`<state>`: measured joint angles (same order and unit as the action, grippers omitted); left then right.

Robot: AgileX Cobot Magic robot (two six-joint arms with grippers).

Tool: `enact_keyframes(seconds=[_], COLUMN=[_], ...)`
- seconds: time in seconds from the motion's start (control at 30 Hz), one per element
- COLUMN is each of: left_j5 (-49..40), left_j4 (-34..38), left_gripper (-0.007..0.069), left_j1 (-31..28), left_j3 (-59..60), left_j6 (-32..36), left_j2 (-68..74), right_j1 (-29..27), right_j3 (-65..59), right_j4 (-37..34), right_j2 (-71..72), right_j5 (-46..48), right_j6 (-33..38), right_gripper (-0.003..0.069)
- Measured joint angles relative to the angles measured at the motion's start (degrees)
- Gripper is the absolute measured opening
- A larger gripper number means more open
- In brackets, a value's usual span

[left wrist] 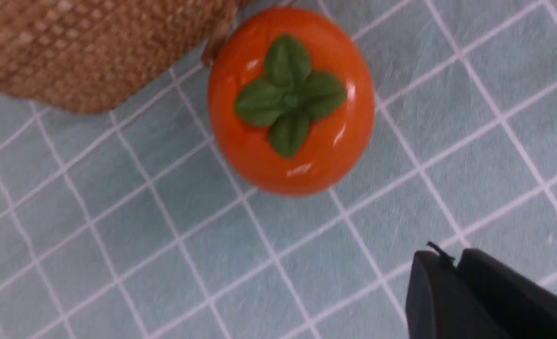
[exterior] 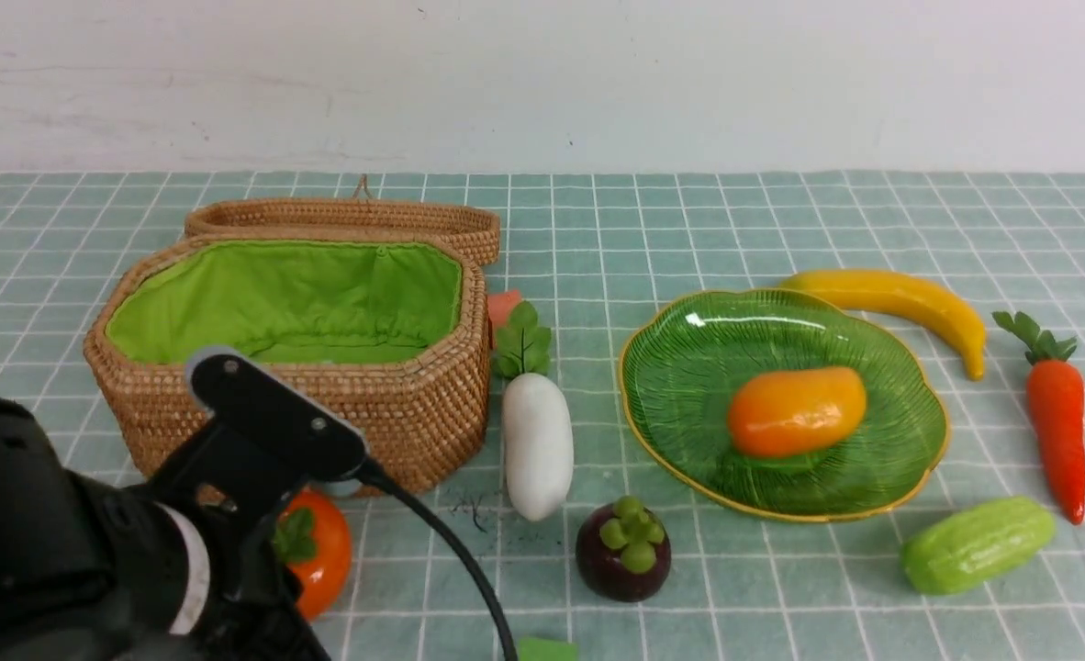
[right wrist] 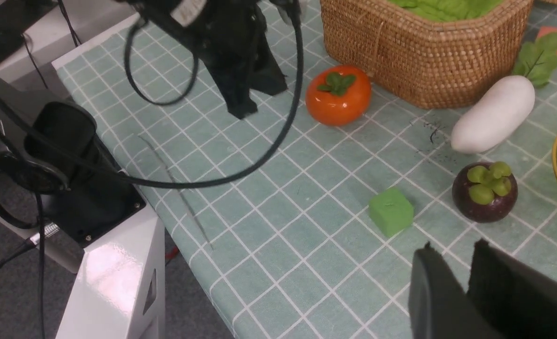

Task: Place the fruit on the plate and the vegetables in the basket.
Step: Grab a tomato with your left arm and place it on the plate on the right.

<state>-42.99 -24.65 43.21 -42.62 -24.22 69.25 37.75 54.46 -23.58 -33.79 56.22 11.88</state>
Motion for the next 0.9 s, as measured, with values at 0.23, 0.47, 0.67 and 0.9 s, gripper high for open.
enact_keyframes(seconds=[0.23,0.47,0.67,0.9], left_j5=[6.58,7.75,7.69,5.49], left_j4=[-14.57,-28.15,-32.95,-34.05], left_gripper=[0.0474,0.0591,0.0518,0.048], left_j1=[0.0,0.0,0.0,0.0], left_j3=[0.42,0.42,0.42,0.06], left_j6=[-12.99,-28.35,-33.34,-33.66], left_j2=[9.86,19.89,23.77,25.72], right_j1=[0.0,0.0,0.0,0.0], right_j3=[0.0,0.0,0.0,0.0], right_j4=[-0.39,-0.39,-0.39,-0.41], right_j2=[0.0,0.0,0.0,0.0], right_j5=[0.05,0.62,0.81,0.86], right_j6=[0.0,0.0,0.0,0.0], right_gripper=[0.0128,0.0128,0.0126,0.0125])
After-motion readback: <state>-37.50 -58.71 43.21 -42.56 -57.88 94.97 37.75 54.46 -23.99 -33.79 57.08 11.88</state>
